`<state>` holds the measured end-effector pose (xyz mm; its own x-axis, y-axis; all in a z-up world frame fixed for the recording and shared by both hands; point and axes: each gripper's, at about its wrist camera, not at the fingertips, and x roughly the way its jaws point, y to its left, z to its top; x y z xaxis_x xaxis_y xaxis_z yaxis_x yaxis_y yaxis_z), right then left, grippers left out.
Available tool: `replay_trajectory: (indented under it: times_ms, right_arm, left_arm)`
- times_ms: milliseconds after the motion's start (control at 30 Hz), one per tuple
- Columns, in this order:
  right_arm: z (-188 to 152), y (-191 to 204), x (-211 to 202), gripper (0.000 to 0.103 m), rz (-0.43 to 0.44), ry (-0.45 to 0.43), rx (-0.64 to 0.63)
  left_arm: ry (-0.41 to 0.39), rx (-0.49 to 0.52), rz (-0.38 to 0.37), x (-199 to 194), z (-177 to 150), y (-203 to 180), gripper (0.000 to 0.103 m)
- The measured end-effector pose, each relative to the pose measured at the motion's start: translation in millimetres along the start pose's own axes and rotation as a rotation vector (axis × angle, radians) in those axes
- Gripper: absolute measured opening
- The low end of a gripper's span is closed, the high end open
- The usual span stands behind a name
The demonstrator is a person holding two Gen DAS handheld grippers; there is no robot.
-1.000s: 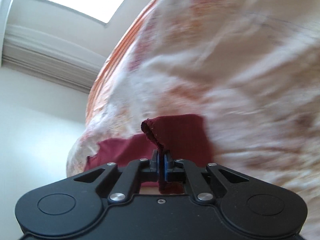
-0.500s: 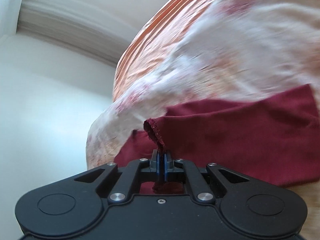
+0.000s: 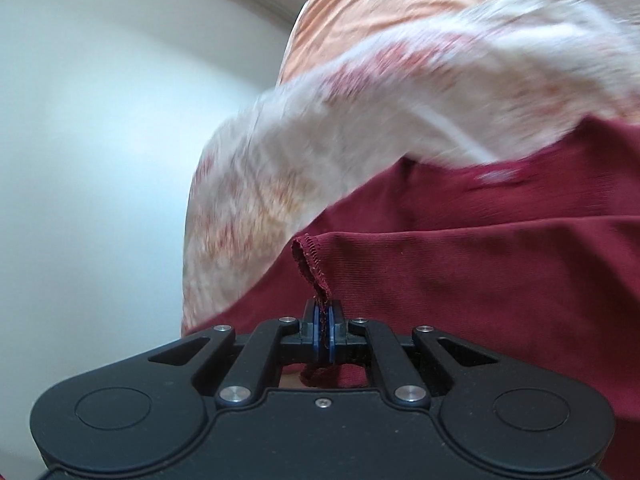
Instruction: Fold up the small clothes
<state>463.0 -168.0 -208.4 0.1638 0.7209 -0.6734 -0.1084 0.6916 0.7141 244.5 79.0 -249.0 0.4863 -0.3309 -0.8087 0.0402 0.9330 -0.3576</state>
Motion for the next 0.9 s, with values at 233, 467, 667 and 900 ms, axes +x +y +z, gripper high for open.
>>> replay_trajectory:
  times_ms: [233,467,667,900]
  right_arm:
    - [-8,24,70,0.004,-0.055,0.081,-0.054]
    - [-14,23,115,0.011,-0.102,0.140,-0.085]
    - [-20,11,83,0.053,-0.016,0.075,-0.032]
    - [-56,-78,-105,0.071,-0.121,-0.294,0.088]
  left_arm:
    - [-0.015,-0.062,0.029,-15,-4,23,0.103]
    - [-0.018,-0.058,0.048,-16,-2,25,0.103]
    - [-0.012,-0.020,0.055,-8,12,9,0.103]
    - [-0.016,0.107,-0.012,24,58,-43,0.103]
